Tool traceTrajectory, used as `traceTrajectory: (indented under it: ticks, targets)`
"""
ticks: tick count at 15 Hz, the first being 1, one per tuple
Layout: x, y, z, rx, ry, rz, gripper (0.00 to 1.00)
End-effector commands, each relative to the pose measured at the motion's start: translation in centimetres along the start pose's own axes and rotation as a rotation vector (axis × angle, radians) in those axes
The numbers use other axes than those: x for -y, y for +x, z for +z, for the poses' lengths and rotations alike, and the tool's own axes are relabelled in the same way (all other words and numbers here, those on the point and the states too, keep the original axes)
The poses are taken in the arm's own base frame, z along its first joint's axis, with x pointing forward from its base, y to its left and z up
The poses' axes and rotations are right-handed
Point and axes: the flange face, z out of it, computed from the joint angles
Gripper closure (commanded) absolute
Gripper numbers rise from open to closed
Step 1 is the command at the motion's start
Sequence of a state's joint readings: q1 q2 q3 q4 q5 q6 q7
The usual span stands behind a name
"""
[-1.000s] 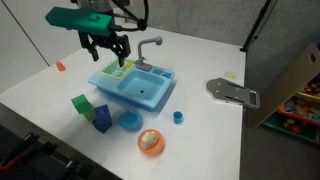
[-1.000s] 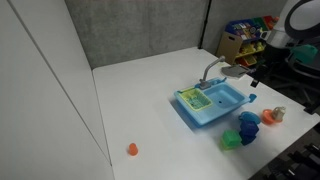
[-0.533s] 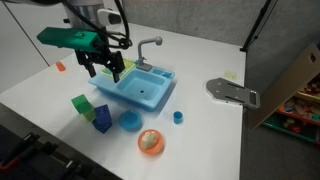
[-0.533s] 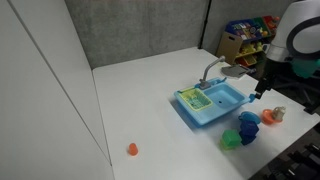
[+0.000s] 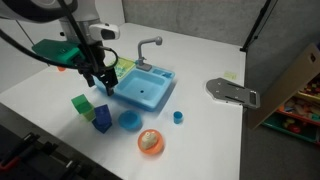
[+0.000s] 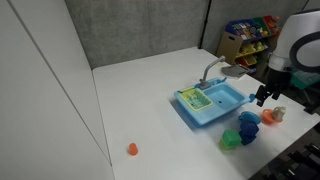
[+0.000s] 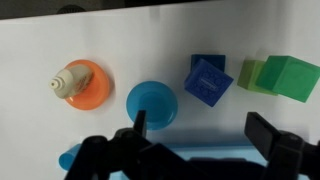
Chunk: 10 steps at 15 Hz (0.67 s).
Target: Put the bottle on the dish rack
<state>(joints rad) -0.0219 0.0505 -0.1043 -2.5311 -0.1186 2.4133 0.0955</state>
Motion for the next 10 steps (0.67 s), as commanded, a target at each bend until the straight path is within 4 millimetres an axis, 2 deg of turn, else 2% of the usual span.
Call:
traceTrajectory:
  ticks: [1, 5, 10]
  targets:
    - [-0.1, 0.0, 0.0, 0.001, 0.003, 0.004, 0.0]
    - [-0.2, -0.1, 0.1, 0.004, -0.007, 0.016, 0.0]
    - [-0.5, -1.2, 1.7, 0.043, -0.009, 0.044, 0.0]
